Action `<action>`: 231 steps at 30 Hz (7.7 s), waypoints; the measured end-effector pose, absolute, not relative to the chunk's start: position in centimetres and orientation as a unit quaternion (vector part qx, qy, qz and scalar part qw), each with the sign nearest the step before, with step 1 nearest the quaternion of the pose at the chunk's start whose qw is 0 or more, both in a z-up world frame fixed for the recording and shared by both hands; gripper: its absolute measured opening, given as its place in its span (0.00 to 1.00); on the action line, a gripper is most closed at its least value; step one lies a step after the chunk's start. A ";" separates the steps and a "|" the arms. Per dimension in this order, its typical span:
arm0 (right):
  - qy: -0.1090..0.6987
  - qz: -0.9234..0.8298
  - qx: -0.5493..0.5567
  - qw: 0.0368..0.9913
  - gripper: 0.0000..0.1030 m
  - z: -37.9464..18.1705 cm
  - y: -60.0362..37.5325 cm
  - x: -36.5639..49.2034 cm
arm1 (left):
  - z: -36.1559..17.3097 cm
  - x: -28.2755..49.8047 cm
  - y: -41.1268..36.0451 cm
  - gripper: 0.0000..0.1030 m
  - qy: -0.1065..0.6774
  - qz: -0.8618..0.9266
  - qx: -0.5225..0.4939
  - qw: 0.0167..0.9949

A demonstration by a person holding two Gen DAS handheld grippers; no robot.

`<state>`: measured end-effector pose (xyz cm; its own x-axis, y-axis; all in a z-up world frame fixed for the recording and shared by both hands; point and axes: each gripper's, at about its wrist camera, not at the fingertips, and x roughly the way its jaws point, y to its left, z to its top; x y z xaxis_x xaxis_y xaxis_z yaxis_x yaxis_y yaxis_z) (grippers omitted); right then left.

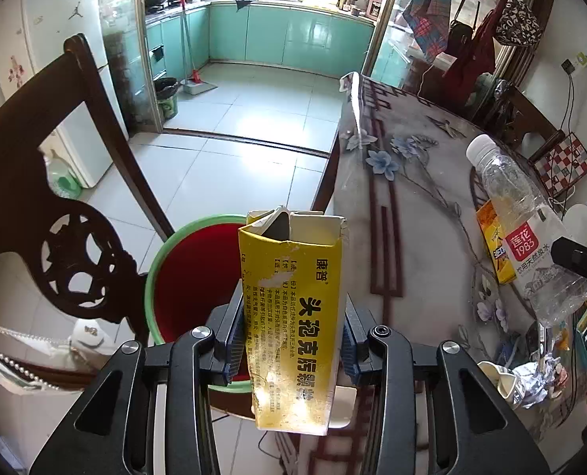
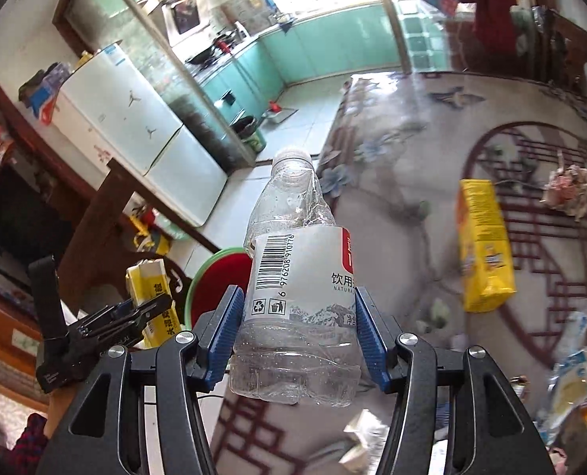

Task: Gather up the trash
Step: 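Carry the yellow carton over the red bucket and release it with the left tool, then grasp the paper cup with the left tool while the right tool grasps the brown cigarette box, then carry the paper cup to the red bucket and open the left tool, then move both tools back over the table toward the crumpled paper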

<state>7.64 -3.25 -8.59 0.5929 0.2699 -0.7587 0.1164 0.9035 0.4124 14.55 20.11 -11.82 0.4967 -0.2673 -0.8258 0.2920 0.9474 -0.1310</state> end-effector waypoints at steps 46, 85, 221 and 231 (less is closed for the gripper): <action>0.487 0.105 0.162 0.852 0.54 -14.0 7.3 15.1 | -15.3 20.0 23.0 0.75 0.478 -0.110 0.042 0.870; 0.546 -0.138 0.290 0.774 0.50 -21.6 -16.5 -3.7 | -15.4 2.9 3.0 0.80 0.554 -0.416 0.089 0.715; 0.447 0.078 0.149 0.878 0.54 -11.0 0.2 8.0 | -14.8 17.0 18.6 0.69 0.498 -0.188 0.013 0.846; 0.470 -0.087 0.148 0.866 0.57 -11.1 -11.2 -5.3 | -14.0 9.3 9.1 0.72 0.493 -0.306 0.073 0.811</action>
